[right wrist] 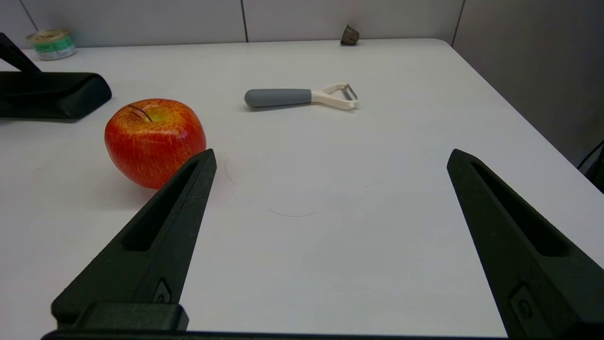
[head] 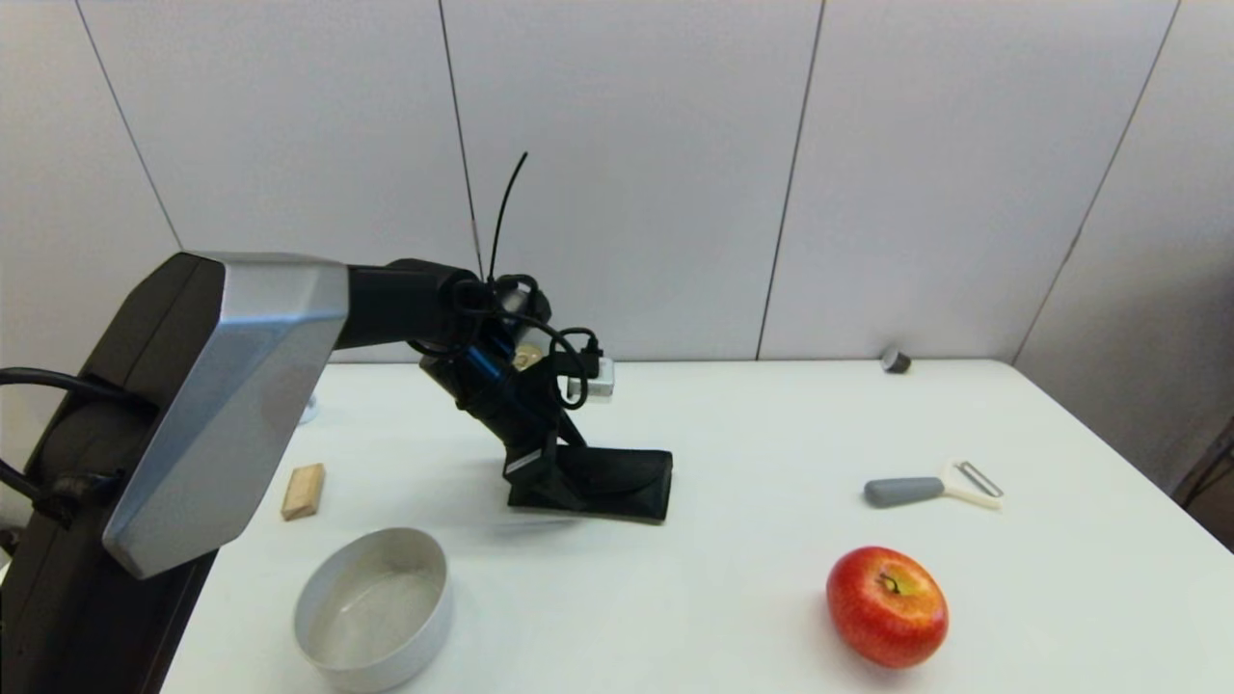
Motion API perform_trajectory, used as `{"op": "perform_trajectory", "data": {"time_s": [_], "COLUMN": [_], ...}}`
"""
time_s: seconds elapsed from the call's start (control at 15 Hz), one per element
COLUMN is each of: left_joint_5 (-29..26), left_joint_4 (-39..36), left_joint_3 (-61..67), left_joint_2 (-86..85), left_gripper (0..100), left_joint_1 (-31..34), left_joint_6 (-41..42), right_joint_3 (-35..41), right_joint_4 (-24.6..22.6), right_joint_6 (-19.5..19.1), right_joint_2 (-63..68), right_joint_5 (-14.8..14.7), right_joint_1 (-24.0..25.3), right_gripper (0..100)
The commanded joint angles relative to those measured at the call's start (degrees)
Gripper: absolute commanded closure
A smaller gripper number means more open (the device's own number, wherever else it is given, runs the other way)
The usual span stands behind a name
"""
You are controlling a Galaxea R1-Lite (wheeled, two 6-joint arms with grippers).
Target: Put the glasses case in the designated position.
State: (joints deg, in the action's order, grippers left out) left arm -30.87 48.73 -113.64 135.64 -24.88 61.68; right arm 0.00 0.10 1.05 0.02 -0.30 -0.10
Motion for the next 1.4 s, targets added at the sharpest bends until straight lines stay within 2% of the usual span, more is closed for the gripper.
{"op": "perform_trajectory", "data": {"time_s": [0.07, 0.53, 1.0, 1.2, 1.4], "left_joint_5": [-0.16, -0.16, -0.16, 1.25, 6.43], "left_joint_4": [0.32, 0.05, -3.64, -3.81, -3.55], "left_joint_3": [0.00, 0.00, 1.23, 1.32, 1.49], "left_joint_2": [-0.12, -2.05, -10.40, -14.71, -20.33], "left_gripper": [100, 100, 100, 100, 100], "left_joint_1": [0.10, 1.24, 1.85, 2.56, 4.14], "left_joint_6": [0.37, -1.22, -7.63, -12.73, -25.47], "right_joint_3": [0.00, 0.00, 0.00, 0.00, 0.00], "right_joint_4": [-0.01, -0.01, -0.01, -0.01, -0.01], "right_joint_6": [0.01, 0.01, 0.01, 0.01, 0.01], "right_joint_2": [0.06, 0.06, 0.06, 0.06, 0.06], "right_joint_5": [-0.05, 0.04, -0.05, 0.04, -0.05], "right_joint_1": [0.01, 0.01, 0.01, 0.01, 0.01], "right_gripper": [0, 0, 0, 0, 0]}}
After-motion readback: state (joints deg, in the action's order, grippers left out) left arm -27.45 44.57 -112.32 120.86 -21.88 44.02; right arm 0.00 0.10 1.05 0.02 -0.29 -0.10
